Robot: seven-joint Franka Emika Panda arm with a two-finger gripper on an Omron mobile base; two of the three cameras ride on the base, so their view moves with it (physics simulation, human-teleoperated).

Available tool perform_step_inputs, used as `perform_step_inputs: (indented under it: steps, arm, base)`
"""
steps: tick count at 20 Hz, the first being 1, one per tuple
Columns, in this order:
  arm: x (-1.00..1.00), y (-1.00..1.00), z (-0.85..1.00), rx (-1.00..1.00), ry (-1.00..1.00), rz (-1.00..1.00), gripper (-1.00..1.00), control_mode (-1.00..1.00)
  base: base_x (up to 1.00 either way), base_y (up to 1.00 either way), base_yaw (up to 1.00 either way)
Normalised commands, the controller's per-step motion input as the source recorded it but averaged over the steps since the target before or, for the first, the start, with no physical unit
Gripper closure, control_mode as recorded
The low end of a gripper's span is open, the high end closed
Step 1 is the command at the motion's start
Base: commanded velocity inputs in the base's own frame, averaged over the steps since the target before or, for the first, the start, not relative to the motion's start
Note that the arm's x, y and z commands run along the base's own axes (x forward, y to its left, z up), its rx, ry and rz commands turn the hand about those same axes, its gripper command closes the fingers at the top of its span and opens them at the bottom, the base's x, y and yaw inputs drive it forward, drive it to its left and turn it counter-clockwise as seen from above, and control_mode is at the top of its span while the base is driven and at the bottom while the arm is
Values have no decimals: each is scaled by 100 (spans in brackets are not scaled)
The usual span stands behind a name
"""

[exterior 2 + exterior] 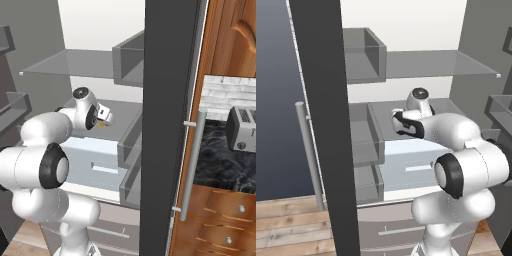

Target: Take the cheese, fish, and bell pepper from the fridge and place them on the plate on the dining counter to create an appetizer plate.

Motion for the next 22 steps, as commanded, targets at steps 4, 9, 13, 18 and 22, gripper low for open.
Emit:
perform_step_inputs:
  steps: [4,9,13,18,22]
  arm:
    - [35,0,-13,0,0,-6,-100,-100]
    - [29,0,-17,0,0,-7,-100,-100]
    - [34,0,-22,0,0,-9,-100,-100]
    - [43,0,-20,0,0,-9,-100,-100]
    - [42,0,-29,0,0,-9,-100,-100]
  base:
    - [0,0,0]
    - [0,0,0]
    - [0,0,0]
    - [0,0,0]
    - [0,0,0]
